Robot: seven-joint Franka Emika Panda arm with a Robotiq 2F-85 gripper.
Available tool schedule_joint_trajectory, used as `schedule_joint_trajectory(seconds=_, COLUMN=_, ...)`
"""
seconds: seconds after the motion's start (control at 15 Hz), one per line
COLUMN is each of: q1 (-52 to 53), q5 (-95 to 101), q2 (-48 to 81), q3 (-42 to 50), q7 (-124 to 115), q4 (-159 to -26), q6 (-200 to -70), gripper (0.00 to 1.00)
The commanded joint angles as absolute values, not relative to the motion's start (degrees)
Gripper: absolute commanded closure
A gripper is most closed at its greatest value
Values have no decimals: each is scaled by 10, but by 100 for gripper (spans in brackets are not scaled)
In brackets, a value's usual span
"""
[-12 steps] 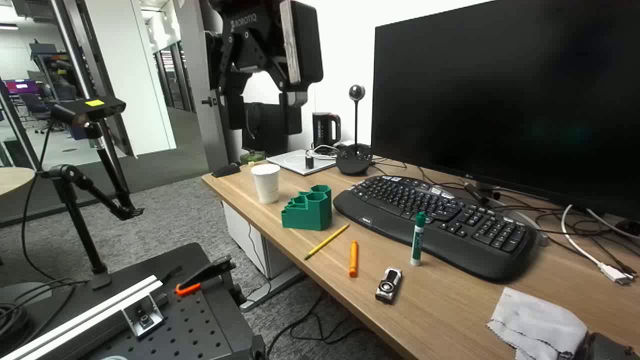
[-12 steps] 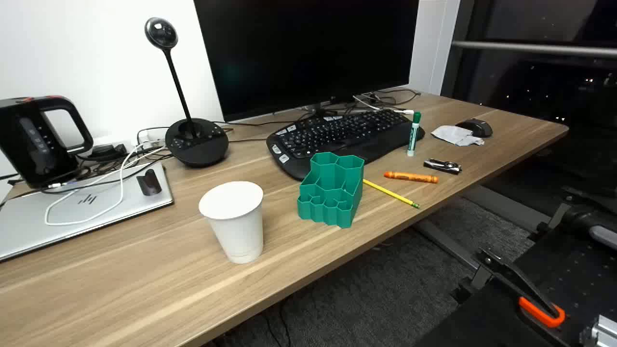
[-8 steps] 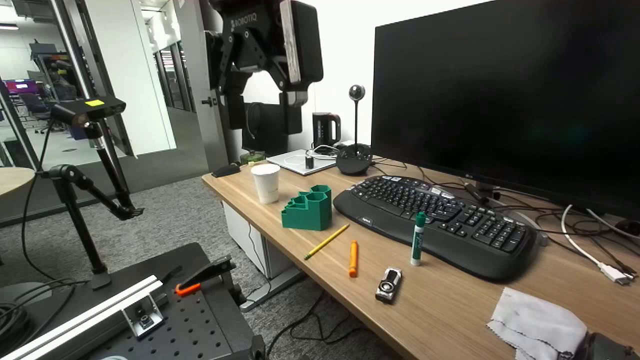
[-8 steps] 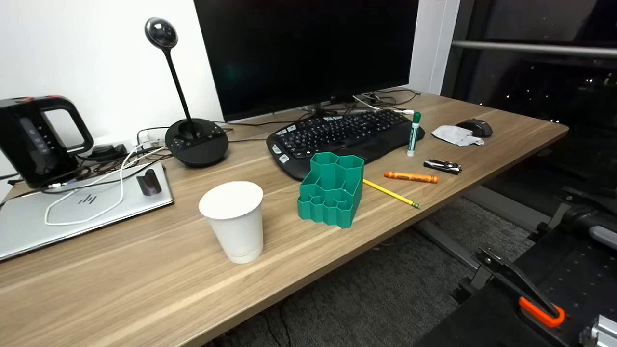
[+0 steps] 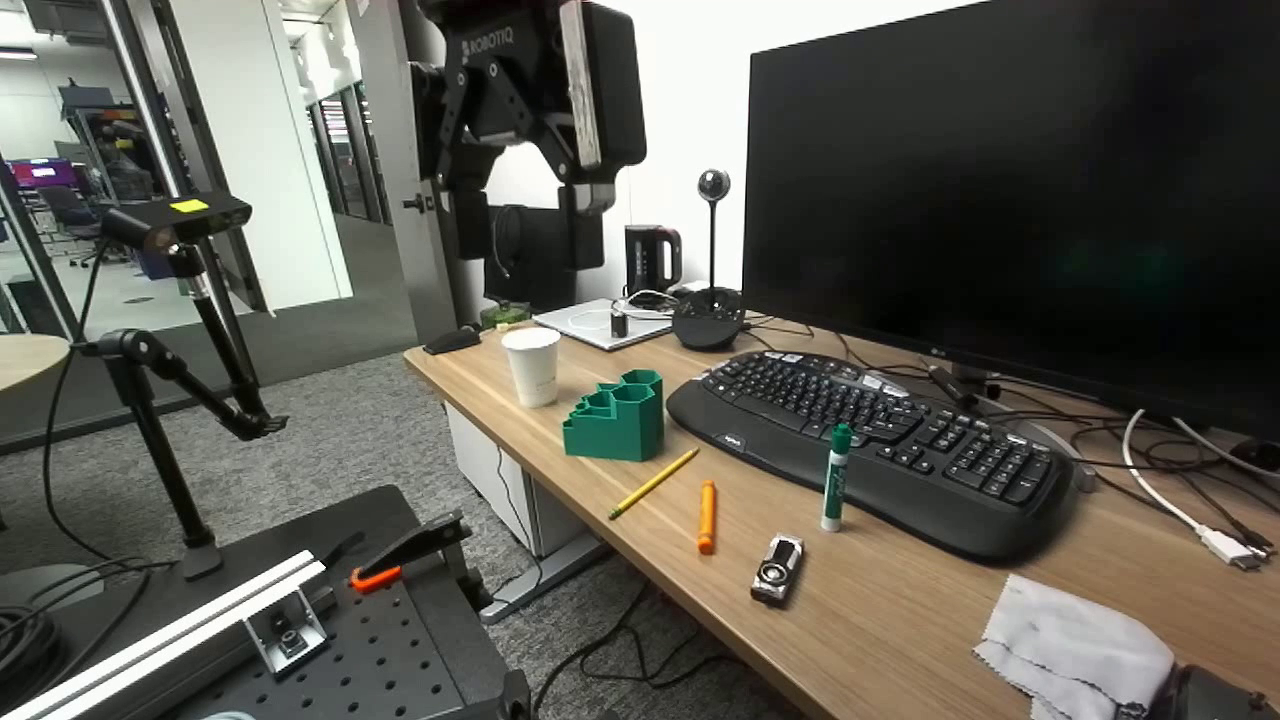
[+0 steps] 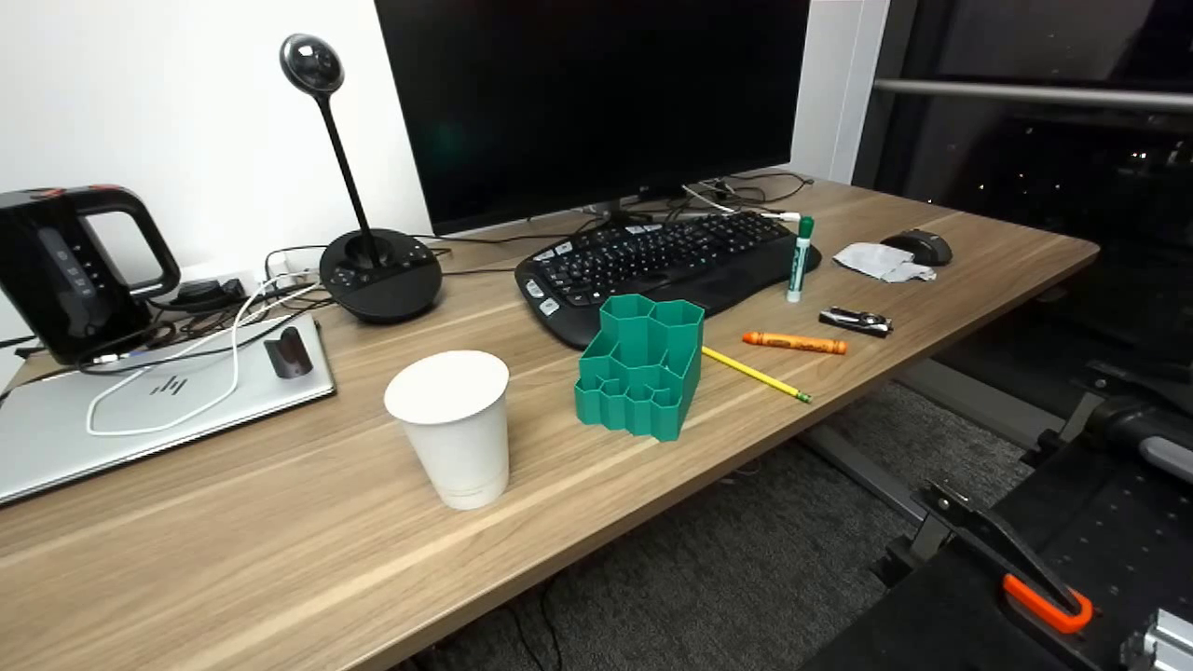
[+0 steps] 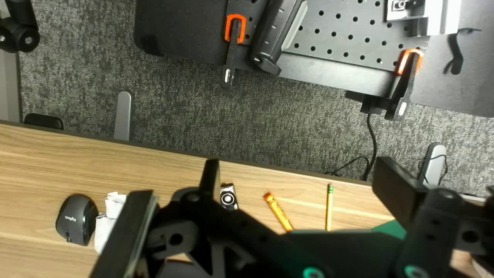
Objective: Move the marker forward
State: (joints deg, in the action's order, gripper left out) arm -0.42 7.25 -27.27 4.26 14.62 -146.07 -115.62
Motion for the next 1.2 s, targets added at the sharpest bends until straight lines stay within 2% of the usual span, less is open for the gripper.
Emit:
schedule_joint_trajectory(seconds=0.0, q1=1, q5=68, q2=-220, q3=34, q7=130, q4=-1424, q6=-1157, gripper=0)
schedule_joint_trajectory(seconds=0.73, q1=-29, q5=55, q2=127, q3=40, q7=77, q4=-1116, q6=-1148, gripper=0)
schedule_joint_trajectory(seconds=1.13, q1=-35, q5=1, q2=275, q3=30, q7=29, q4=-975, q6=-1173, gripper=0)
